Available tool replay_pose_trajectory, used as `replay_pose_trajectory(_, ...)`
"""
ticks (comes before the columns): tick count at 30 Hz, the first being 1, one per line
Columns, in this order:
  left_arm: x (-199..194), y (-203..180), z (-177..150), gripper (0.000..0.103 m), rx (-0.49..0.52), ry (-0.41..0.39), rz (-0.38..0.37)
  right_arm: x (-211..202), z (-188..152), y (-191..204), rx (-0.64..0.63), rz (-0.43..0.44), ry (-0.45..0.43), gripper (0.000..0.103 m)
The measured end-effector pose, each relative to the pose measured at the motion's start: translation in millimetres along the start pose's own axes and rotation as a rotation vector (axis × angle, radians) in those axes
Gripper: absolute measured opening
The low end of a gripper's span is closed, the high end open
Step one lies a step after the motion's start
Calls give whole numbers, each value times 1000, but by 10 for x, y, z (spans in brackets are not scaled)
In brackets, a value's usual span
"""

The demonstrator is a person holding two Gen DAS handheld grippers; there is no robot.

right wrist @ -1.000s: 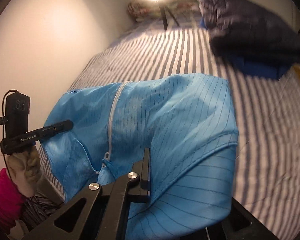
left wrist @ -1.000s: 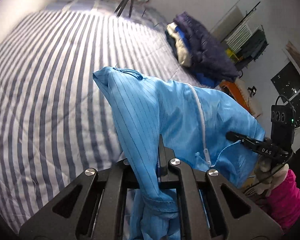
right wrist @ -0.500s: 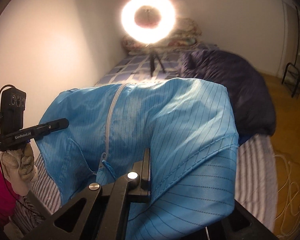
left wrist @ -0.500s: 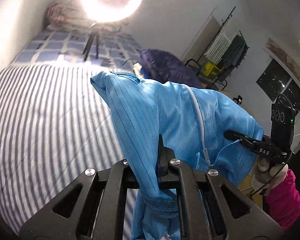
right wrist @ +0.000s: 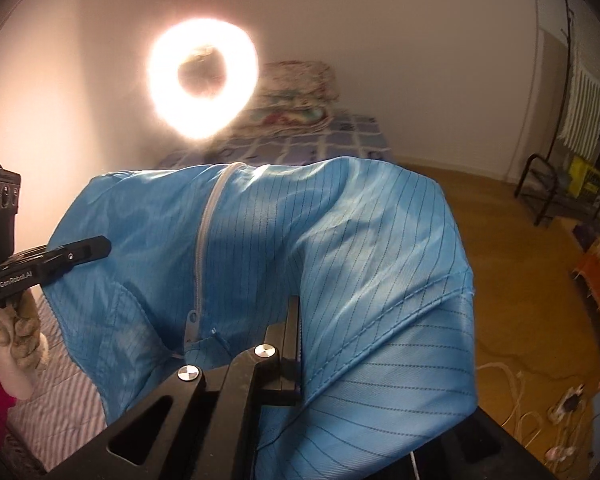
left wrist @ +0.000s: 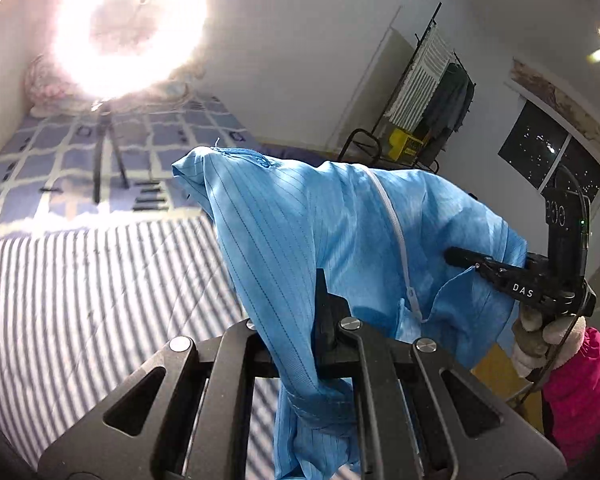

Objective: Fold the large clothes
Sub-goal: 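Lift the folded coat with both tools and carry it toward the navy clothes stack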

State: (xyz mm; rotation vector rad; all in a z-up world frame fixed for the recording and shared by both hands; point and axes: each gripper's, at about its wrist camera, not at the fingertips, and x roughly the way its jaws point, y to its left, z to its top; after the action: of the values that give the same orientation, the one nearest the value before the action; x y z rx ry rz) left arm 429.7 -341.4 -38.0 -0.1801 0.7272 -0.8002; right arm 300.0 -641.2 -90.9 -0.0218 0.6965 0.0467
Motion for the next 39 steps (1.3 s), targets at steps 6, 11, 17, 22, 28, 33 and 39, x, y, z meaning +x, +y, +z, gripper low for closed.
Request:
replay_pose_trajectory(6, 556, -34, 441, 4, 3, -11, 21, 316, 445, -311, -24, -89, -31, 2)
replay_pose_trajectory(11, 885, -67, 647, 4, 20, -20, 62, 495, 658, -537, -4, -111, -63, 2)
replay_pose_trajectory(17, 1258, 11, 706, 4, 11, -10, 113, 755, 637, -762, 27, -117, -60, 2)
replay_pose_trajectory(22, 1485, 77, 674, 5, 18, -4, 168, 939, 585, -908, 73, -119, -68, 4)
replay_pose_trajectory(28, 1807, 135, 600, 40, 51, 113, 343, 1222, 555, -1073, 83, -309, 14, 37)
replay_pose_trajectory(33, 1725, 239, 536, 64, 66, 84, 444, 1191, 525, -1367, 184, -412, 26, 54)
replay_pose_trajectory(39, 1441, 358, 495, 64, 46, 69, 437, 971, 445, -1420, 205, -414, 9, 53)
